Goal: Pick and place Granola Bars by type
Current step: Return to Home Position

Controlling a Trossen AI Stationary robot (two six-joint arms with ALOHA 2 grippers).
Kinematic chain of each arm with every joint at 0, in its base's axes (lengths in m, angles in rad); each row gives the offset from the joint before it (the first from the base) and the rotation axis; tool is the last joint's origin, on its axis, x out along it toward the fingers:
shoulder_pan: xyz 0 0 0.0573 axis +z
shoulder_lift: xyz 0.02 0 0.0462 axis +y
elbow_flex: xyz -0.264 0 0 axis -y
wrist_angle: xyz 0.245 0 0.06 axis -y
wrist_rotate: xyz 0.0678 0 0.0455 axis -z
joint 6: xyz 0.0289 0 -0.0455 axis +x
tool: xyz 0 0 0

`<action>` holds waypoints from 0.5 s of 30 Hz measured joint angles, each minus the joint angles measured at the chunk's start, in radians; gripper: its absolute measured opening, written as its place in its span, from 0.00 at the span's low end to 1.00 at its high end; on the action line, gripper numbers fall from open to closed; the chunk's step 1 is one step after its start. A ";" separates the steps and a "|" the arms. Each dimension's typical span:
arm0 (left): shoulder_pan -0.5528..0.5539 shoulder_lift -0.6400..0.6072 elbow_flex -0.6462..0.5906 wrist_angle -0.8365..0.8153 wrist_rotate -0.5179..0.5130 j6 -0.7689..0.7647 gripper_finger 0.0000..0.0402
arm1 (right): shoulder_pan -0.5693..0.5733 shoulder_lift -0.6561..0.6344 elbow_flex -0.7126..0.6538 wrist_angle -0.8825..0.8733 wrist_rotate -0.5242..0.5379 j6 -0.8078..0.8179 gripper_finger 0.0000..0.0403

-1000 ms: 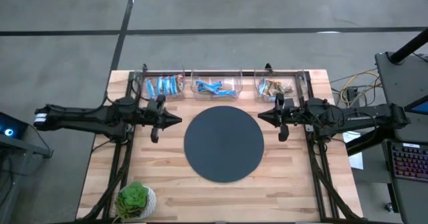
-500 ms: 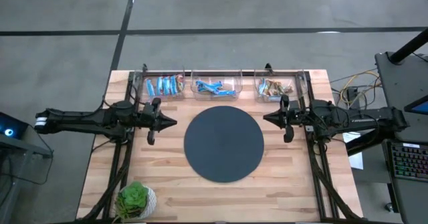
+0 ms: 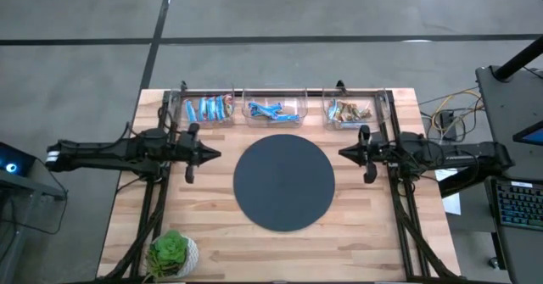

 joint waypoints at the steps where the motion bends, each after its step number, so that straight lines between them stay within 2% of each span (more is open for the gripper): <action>1: 0.000 -0.006 0.000 -0.003 0.000 0.002 0.00 | 0.000 -0.009 -0.003 0.000 0.000 0.000 0.02; 8: 0.000 -0.069 -0.002 -0.064 -0.002 0.007 0.00 | 0.000 -0.072 -0.021 0.001 -0.002 -0.020 0.02; 15: 0.000 -0.132 -0.037 -0.050 -0.004 0.027 0.00 | 0.000 -0.107 -0.029 0.001 -0.003 -0.062 0.02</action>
